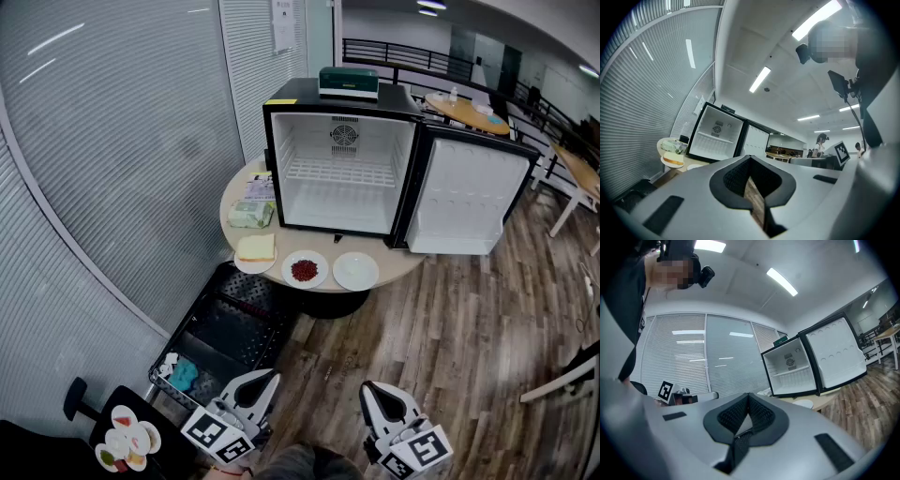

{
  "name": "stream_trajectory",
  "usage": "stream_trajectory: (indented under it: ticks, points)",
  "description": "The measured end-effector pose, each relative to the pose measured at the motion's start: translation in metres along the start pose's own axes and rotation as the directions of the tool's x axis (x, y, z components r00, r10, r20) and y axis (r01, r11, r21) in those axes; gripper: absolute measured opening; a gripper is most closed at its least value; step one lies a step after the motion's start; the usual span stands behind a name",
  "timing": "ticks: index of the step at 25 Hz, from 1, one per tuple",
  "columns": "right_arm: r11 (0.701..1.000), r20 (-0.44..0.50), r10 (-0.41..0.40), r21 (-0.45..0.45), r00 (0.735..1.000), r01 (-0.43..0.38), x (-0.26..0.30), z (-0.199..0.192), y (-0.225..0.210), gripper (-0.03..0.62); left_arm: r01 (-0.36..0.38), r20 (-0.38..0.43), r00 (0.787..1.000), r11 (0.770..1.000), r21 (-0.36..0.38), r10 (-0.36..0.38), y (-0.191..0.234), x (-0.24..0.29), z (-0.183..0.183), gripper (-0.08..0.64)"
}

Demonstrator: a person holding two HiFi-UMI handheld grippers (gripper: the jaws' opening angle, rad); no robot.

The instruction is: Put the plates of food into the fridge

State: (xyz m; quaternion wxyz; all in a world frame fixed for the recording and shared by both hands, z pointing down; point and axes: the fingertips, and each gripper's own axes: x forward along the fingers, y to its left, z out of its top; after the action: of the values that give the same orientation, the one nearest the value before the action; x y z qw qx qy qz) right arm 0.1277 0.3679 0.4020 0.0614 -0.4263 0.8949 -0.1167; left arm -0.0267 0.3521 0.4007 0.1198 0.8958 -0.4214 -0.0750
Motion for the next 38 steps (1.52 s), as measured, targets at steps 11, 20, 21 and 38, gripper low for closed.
stream_trajectory:
  ticks: [11, 20, 21, 38]
  points:
    - [1.000, -0.031, -0.030, -0.007, 0.999, 0.030, -0.011, -0.009, -0.027, 0.006, -0.052, 0.004, 0.999, 0.998, -0.040, 0.052, 0.008, -0.001, -0.022, -0.009]
    - [0.997, -0.080, -0.078, 0.004, 0.994, 0.079, 0.051, -0.019, -0.073, 0.006, 0.018, 0.025, 1.000, 1.000, -0.024, -0.017, 0.057, 0.069, -0.008, -0.009]
    - [0.997, -0.080, -0.078, 0.004, 0.994, 0.078, 0.062, -0.018, -0.076, 0.006, 0.025, 0.022, 0.999, 0.999, -0.025, -0.024, 0.064, 0.077, -0.006, -0.009]
    - [0.963, -0.117, -0.248, 0.077, 0.962, 0.258, 0.183, -0.032, -0.160, 0.008, 0.154, -0.042, 0.987, 0.987, -0.046, -0.156, 0.155, 0.187, 0.004, -0.009]
